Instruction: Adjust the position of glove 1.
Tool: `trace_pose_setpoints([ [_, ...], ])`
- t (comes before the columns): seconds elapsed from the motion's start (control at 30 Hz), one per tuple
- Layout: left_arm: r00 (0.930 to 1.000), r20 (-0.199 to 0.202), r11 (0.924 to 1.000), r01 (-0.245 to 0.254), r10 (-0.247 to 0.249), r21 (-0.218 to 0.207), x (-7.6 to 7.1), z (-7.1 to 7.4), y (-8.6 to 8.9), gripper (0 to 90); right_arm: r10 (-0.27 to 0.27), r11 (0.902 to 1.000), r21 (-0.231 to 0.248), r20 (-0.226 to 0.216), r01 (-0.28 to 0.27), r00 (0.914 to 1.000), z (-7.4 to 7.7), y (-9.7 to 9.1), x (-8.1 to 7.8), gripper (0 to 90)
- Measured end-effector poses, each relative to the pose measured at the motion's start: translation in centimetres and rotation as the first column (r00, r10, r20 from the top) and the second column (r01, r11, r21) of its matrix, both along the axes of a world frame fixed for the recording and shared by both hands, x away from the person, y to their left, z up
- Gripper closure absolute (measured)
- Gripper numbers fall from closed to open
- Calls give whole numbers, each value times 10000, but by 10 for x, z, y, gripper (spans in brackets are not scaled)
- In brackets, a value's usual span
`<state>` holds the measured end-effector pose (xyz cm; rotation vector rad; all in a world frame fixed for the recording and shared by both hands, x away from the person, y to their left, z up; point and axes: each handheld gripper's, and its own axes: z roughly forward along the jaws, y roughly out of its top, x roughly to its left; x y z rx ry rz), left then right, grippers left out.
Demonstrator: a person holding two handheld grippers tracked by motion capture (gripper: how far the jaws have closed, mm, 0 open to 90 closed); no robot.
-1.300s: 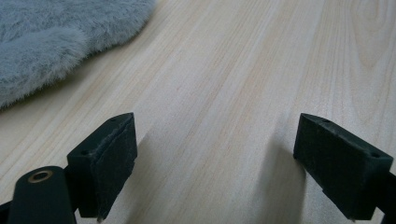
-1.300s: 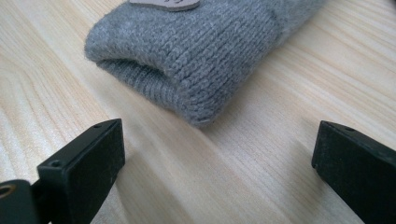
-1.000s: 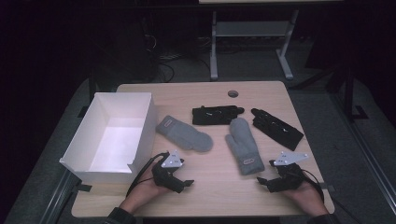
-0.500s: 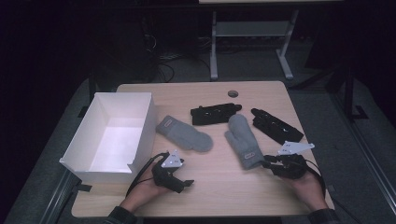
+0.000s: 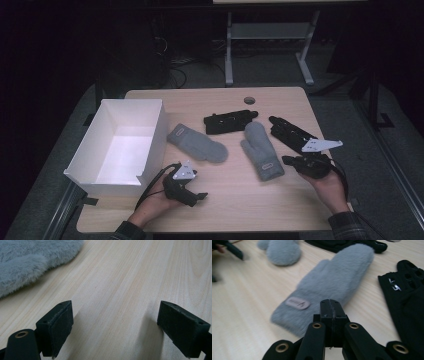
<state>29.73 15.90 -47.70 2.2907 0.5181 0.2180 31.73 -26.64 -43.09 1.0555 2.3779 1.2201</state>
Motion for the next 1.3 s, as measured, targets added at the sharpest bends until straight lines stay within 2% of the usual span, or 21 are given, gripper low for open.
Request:
trace_pose_setpoints([
  [0.13,10000,-1,10000,-8,8,-18,0,0,0,127,-208,9996,-180,-59,207,9998,-4,-1,13,900],
  [0.17,10000,-7,10000,0,0,-3,0,0,0,126,-326,9990,-318,-219,319,9992,-9,-2,20,900],
  [0.23,10000,-29,10000,6,-6,36,0,0,0,127,-380,9986,-391,-367,365,9986,-13,-2,25,900],
  [0.33,10000,-11,10000,9,-9,28,0,0,0,127,-292,9983,-529,-594,261,9978,-17,0,26,900],
  [0.47,10000,-1,10000,9,-9,13,0,0,0,127,-162,9984,-555,-662,125,9977,-17,4,24,900],
  [0.77,10000,3,10000,-12,12,-1,0,0,0,127,819,9942,-624,-930,-879,9923,-20,26,16,900],
  [1.07,10000,-8,10000,-17,17,2,0,0,0,127,1632,9848,-479,-766,-1671,9836,-14,53,7,900],
  [1.1,10000,-9,10000,-17,17,5,0,0,0,127,1774,9822,-504,-649,-1808,9820,-14,56,8,900],
  [1.23,10000,-12,10000,-17,17,10,0,0,0,127,1922,9802,-342,-742,-1951,9785,-12,66,7,900],
  [1.3,10000,-21,10000,-26,26,8,0,0,0,127,2169,9748,-386,-693,-2199,9737,-13,76,8,900],
])
